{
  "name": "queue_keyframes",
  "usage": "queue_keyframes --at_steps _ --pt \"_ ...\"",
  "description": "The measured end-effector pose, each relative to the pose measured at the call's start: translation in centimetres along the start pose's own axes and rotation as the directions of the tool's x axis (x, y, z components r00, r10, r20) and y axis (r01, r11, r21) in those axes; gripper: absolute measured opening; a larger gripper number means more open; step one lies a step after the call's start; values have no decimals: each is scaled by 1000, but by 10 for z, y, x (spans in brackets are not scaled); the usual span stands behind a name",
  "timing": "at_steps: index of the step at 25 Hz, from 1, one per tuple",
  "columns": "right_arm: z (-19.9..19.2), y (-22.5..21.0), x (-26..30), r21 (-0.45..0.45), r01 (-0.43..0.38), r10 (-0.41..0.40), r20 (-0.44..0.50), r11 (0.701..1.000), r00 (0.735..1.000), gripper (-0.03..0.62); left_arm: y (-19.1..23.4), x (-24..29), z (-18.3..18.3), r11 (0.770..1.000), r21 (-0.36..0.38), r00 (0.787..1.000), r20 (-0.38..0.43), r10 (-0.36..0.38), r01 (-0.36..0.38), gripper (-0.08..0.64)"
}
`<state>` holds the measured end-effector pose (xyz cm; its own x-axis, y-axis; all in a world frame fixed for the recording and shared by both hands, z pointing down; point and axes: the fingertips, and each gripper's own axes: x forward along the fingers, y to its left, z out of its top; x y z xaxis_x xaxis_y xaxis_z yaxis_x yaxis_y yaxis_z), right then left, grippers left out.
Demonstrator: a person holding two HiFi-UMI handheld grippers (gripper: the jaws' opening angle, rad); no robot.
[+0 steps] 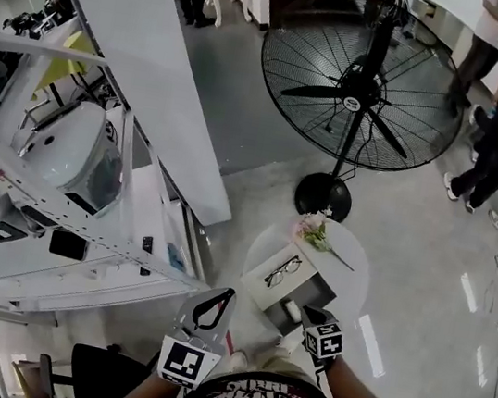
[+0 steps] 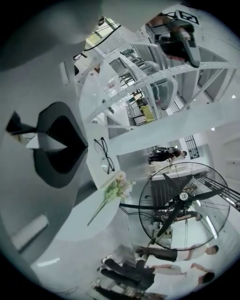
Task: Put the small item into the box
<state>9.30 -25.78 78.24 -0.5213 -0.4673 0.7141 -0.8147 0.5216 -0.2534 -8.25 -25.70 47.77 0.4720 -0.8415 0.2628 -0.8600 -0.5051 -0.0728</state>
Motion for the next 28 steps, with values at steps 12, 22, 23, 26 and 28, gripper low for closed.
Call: queue_keyframes --at_steps 12,22,23,26,28 --pt "56 40 -91 -37 60 -51 221 998 974 29 -3 -15 2 995 -68 997 22 -72 73 0" --pt "112 83 -168 -72 109 -72 392 991 917 28 -6 -41 12 992 -52 991 69 -112 116 0" --pt "117 88 -176 -75 114 -75 407 991 910 28 -6 -44 12 991 -52 991 72 -117 121 0" --pt "128 104 -194 -84 127 -77 443 988 893 28 -5 -55 14 990 -50 988 83 -126 131 0" --pt "130 113 -202 -90 138 -82 460 986 884 28 -5 -62 14 989 -47 987 89 -133 137 0"
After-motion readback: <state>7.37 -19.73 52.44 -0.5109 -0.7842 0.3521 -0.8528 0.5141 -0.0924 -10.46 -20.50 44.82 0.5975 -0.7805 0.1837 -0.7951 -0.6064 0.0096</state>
